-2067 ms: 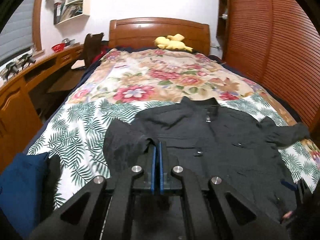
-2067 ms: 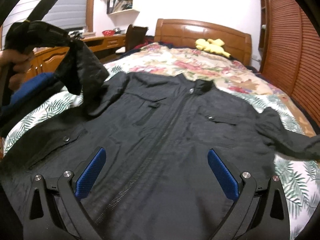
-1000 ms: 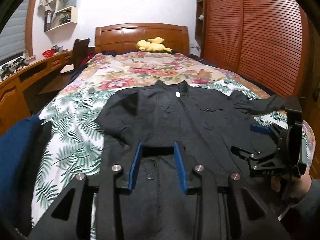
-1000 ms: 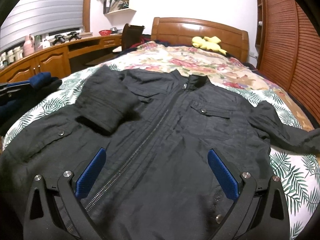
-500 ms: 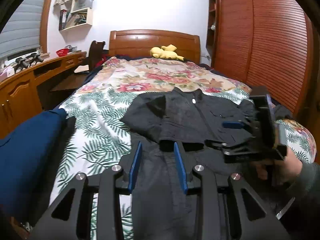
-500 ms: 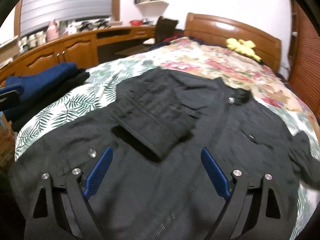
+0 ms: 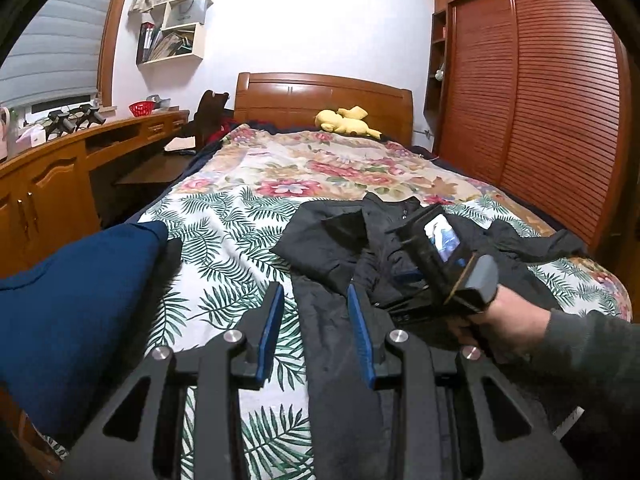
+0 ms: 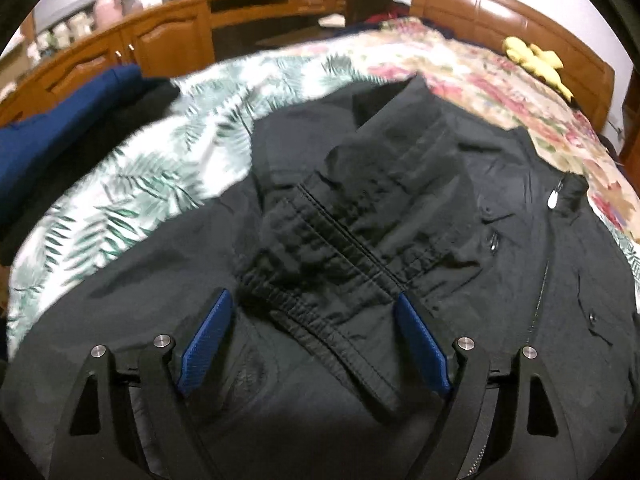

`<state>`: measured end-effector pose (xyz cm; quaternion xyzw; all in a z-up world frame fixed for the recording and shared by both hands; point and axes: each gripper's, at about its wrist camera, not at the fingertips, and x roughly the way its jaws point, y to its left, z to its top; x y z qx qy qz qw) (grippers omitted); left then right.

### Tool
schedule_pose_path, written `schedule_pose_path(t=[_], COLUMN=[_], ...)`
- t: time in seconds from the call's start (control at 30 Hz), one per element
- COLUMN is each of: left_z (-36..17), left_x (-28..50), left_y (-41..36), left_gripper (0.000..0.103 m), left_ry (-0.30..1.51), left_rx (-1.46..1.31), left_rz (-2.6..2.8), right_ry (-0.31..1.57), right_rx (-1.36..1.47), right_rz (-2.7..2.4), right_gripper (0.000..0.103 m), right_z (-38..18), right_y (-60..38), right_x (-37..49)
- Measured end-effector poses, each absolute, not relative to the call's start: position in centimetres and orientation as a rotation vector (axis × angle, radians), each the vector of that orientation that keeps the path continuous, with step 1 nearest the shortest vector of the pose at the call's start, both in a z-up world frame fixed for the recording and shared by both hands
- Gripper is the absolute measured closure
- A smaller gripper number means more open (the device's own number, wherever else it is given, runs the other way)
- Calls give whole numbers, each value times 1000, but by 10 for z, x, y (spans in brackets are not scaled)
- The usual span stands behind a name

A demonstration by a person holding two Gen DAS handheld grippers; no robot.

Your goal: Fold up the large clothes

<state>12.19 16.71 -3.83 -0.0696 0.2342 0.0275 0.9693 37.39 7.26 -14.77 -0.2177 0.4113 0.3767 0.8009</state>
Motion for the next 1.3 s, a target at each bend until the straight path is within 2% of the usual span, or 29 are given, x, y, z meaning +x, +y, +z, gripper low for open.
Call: schedule_pose_path(t=[0.07,0.2,0.23,0.27,0.3,0.33,0.63,0.9,1.3], left_z=[-37,-35,-34,-34,-34,-34,-32,-32,-29], left_x=[120,120,120,120,120,121,124,127,129], left_y=[168,165,164,162,162,162,155,148,140], left_gripper=[72,72,72,72,72,72,72,72,72], left_ry=[466,454,452,450,450,451,451,450,442], left_rx=[-146,-150,-149,-146,-145,-145,-143,-140,-142], left_rz=[55,43,40,37,35,31,9,-5,-20], right_ry=[902,933,948,949,936,923,774,641,517], right_rx=[-460,-416,-407,-414,-441,-463,-401,-329,-228], right_rz=[786,779,800,808,797,790,805,826,832], right_gripper=[19,43,61,70,87,94,100,101,101], right_z=[-153,-154,-154,-153,-151,-149,-95,-32,16], right_y=[71,62,61,61,62,61,16,-31,-97], right_x=[379,387,387,386,383,380,352,312,242])
